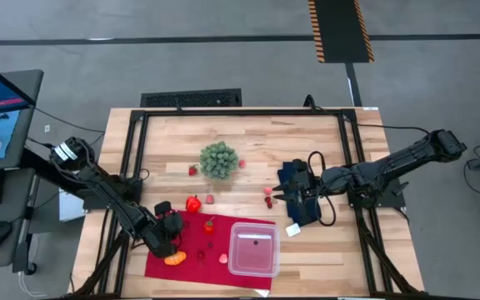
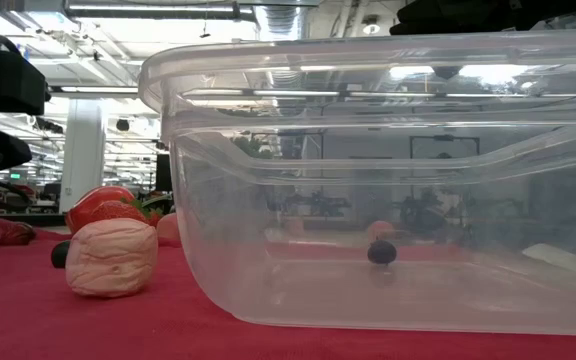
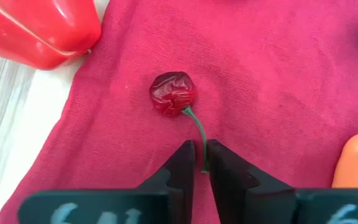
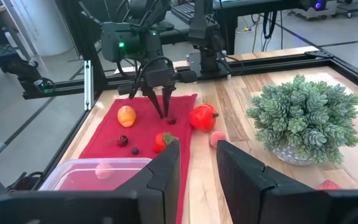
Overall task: Pick and placing Produce into tupperware
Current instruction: Put the cherry into the transparent bin
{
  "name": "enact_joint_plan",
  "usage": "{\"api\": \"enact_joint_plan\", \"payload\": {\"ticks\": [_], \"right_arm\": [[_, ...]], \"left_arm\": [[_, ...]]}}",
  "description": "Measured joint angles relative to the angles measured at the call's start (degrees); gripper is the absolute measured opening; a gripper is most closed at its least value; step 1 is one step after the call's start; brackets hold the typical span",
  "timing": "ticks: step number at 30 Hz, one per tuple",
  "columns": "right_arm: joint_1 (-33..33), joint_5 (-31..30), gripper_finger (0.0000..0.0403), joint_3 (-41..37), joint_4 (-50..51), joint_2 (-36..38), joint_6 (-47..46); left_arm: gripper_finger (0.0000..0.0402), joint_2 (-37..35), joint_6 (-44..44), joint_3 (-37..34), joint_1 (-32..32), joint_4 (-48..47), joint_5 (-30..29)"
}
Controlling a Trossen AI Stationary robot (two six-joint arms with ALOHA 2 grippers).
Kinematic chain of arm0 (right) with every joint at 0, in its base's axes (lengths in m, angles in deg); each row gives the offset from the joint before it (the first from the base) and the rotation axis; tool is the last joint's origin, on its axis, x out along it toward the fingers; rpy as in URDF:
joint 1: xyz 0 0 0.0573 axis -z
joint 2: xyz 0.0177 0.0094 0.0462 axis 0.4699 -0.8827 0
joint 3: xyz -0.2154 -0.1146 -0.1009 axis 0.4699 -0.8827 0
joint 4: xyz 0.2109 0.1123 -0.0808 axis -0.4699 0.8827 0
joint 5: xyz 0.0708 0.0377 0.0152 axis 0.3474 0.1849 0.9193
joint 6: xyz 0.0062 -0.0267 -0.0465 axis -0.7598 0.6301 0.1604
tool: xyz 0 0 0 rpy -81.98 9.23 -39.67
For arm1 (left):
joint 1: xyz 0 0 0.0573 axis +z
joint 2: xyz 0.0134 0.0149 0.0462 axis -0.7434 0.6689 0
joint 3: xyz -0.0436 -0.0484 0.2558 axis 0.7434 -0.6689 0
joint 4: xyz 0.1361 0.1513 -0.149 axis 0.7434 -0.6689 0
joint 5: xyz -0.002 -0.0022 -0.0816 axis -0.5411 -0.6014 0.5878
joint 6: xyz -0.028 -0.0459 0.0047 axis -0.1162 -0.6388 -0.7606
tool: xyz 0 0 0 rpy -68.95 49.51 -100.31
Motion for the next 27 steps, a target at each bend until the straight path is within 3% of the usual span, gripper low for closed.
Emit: {"api": "enact_joint_plan", "payload": {"ticks": [8, 18, 27], "right_arm": [[0.0, 0.0, 0.0129, 0.0, -0.02, 0.0, -0.02], [0.0, 0.0, 0.0129, 0.0, -0.02, 0.0, -0.02], [0.0, 0.0, 0.0129, 0.0, -0.02, 0.0, -0.02]], "left_arm": [[0.0004, 0.0, -0.04, 0.0, 0.0, -0.3, 0.35], [0.0028, 0.0, -0.97, 0.0, 0.0, -0.55, 0.36], [0.0016, 0.0, -0.44, 0.02, 0.0, -0.58, 0.86]]}}
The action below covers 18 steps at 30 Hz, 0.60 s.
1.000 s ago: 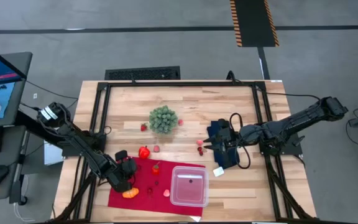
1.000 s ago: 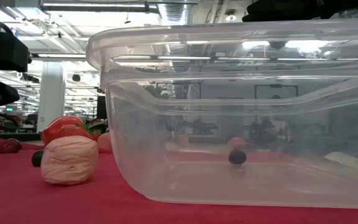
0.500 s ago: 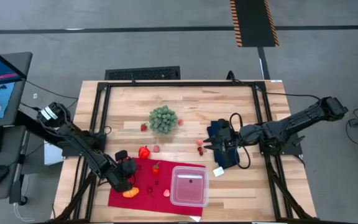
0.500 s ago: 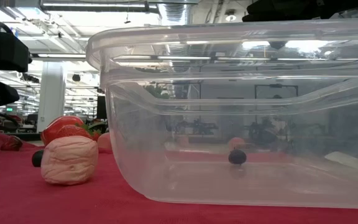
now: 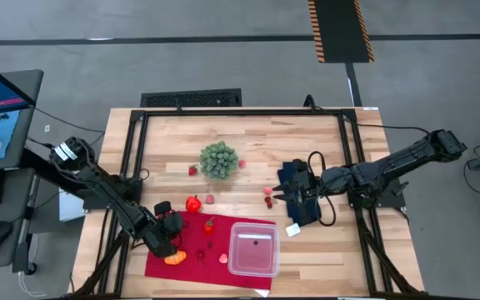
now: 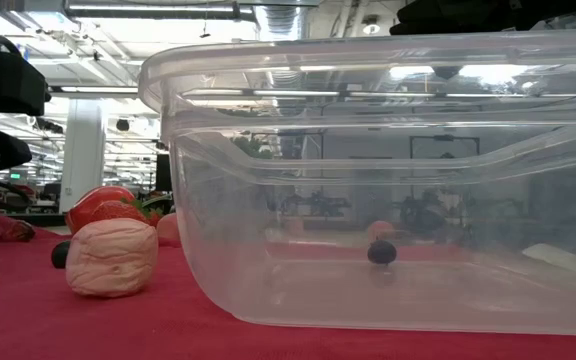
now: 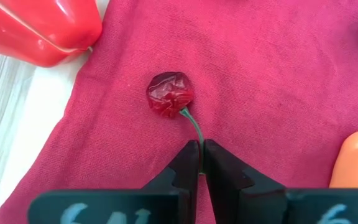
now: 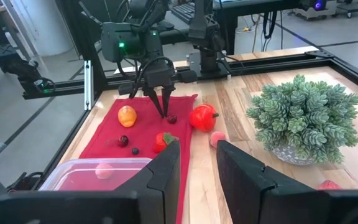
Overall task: Pick and placing Produce into tupperware
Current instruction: Put the cherry into the transparent bin
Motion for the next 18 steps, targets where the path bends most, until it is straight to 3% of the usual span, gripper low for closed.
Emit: {"api": "enact_joint_plan", "payload": {"ticks": [18], "right_arm": [[0.0, -0.02, 0.0129, 0.0, 0.0, -0.02, -0.02]], "left_arm": [[0.0028, -4.94, -0.37, -0.04, 0.0, -1.12, -2.77]]}}
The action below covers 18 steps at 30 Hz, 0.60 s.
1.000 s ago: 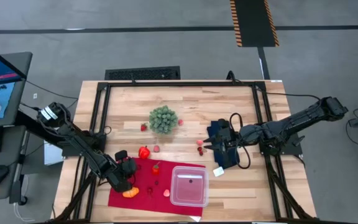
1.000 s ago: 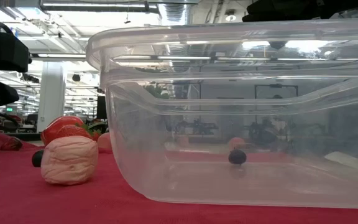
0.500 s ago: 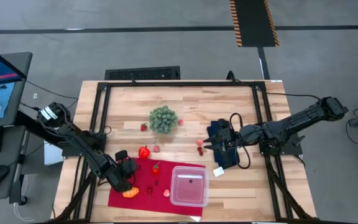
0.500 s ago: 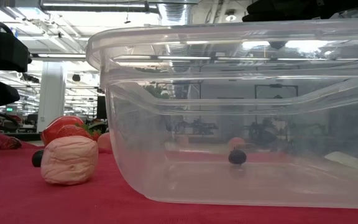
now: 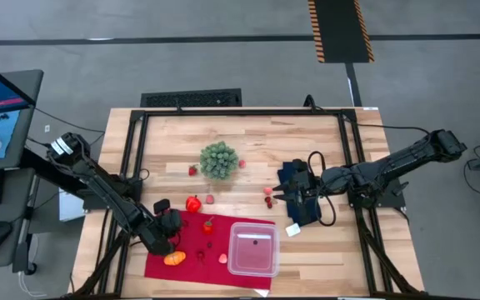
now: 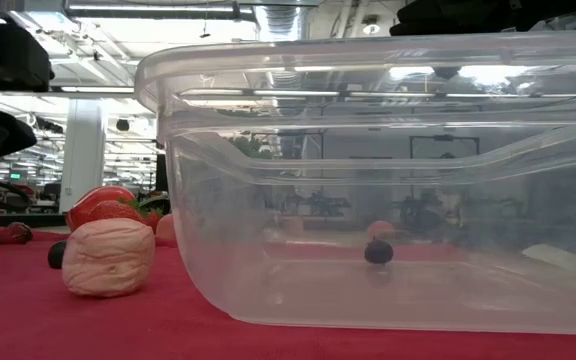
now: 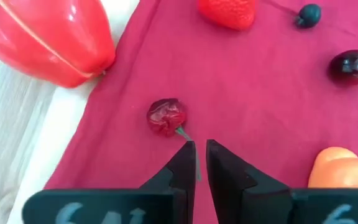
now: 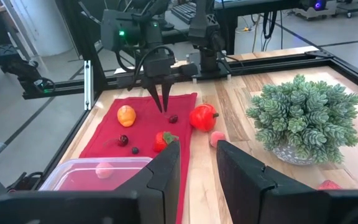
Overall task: Pick and placing Produce into tupperware
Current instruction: Put the cherry into the transparent bin
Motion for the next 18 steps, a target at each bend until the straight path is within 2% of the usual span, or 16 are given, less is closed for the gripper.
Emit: {"api": "enact_joint_plan", "payload": {"ticks": [10, 18], "right_arm": [[0.0, 0.0, 0.0129, 0.0, -0.02, 0.0, 0.0], [0.0, 0.0, 0.0129, 0.0, 0.02, -0.02, 0.0]], "left_arm": [[0.0043, 0.41, -0.73, -0.22, 2.75, -0.68, -0.1], [0.0096, 0.35, -0.73, -0.22, 4.53, -0.9, -1.16]]}}
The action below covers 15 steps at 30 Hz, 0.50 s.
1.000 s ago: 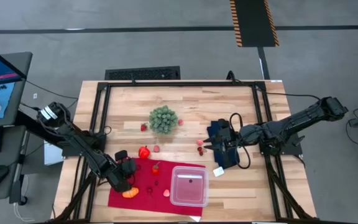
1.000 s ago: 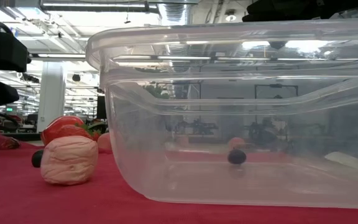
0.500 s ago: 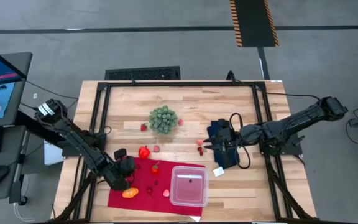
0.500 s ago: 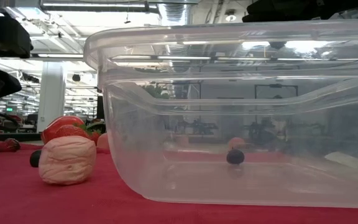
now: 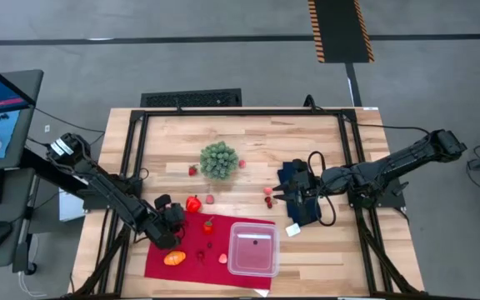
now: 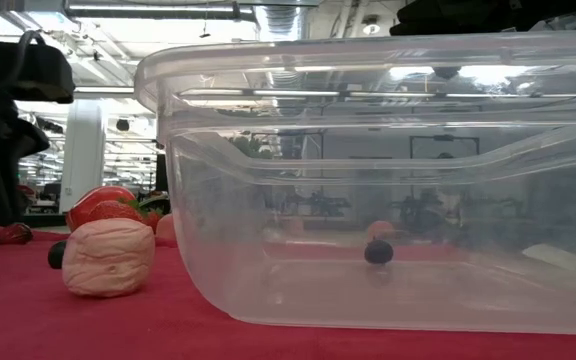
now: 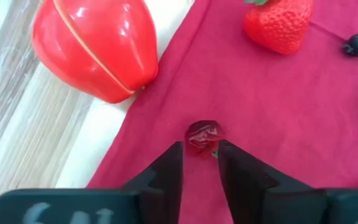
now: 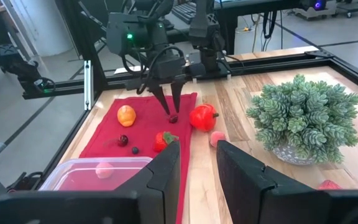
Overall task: Pick and placing Produce into tupperware
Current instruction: Put the cherry into the transparent bin
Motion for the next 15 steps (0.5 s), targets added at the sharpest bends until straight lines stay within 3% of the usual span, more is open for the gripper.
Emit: {"api": "enact_joint_plan", "payload": {"ticks": [8, 15], "right_arm": [[0.0, -0.02, 0.0129, 0.0, 0.0, 0.0, 0.0], [0.0, -0.02, 0.0129, 0.0, 0.0, 0.0, 0.0]], "left_arm": [[0.0151, 0.0, 0.0, 0.0, 0.36, 0.28, 0.34], [0.017, 0.02, 0.0, 0.0, 1.19, 1.05, 0.43]]}}
